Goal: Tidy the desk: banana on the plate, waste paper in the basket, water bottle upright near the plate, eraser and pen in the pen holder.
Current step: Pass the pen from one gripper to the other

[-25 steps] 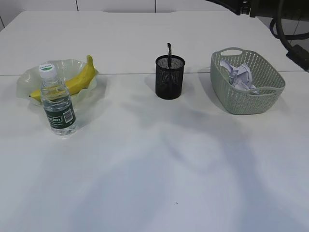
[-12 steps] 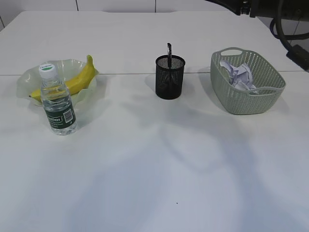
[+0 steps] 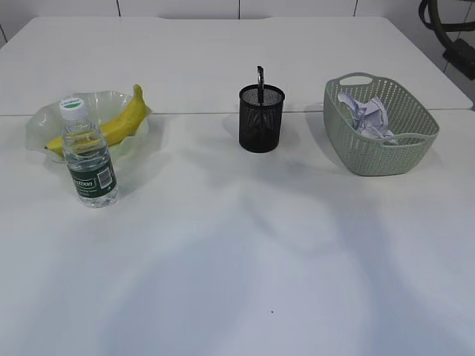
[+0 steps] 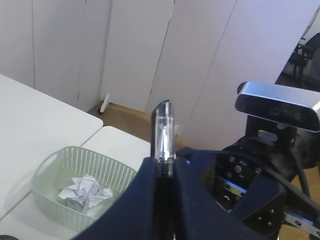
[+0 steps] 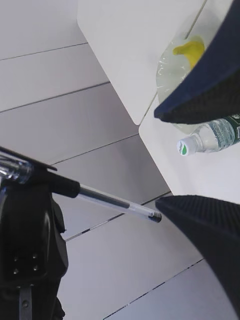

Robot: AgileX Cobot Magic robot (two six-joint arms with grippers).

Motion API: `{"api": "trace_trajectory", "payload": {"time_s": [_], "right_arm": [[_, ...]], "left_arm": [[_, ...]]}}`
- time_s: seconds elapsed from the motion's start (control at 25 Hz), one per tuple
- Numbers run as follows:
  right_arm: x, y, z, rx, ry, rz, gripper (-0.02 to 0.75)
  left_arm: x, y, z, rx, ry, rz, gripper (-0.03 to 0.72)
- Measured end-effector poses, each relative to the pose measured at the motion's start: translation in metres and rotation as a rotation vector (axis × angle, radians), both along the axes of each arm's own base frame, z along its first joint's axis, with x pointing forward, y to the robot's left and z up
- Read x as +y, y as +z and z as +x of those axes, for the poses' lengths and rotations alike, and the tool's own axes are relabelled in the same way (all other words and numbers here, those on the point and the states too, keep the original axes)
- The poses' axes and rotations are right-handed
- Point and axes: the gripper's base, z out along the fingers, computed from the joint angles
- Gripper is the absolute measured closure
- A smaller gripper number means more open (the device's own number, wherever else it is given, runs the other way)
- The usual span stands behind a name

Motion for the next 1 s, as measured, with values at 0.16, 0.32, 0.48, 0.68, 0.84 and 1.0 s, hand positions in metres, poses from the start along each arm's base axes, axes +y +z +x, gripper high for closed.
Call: {"api": "trace_trajectory", "payload": {"time_s": [0.16, 0.32, 0.48, 0.68, 0.84, 1.0], "right_arm": [[0.001, 0.0, 0.0, 0.004, 0.004, 0.003, 0.384], [0.015, 0.005, 0.002, -0.012, 0.04, 0.004, 0.384], [0.023, 0.01, 0.01, -0.018, 0.062, 0.016, 0.384], [0.024, 0.01, 0.017, -0.012, 0.063, 0.017, 0.384], [0.025, 0.012, 0.022, -0.011, 0.068, 0.025, 0.384], [0.026, 0.017, 0.024, -0.012, 0.088, 0.039, 0.384]], "left_arm": [[-0.001, 0.002, -0.002, 0.003, -0.022, -0.021, 0.659], [-0.001, 0.002, -0.003, 0.004, -0.03, -0.02, 0.659], [-0.002, 0.001, -0.003, 0.006, -0.038, -0.018, 0.659], [-0.002, 0.001, -0.004, 0.011, -0.047, -0.02, 0.659], [-0.002, 0.001, -0.004, 0.012, -0.051, -0.02, 0.66], [-0.002, 0.001, -0.004, 0.011, -0.051, -0.02, 0.659]]}}
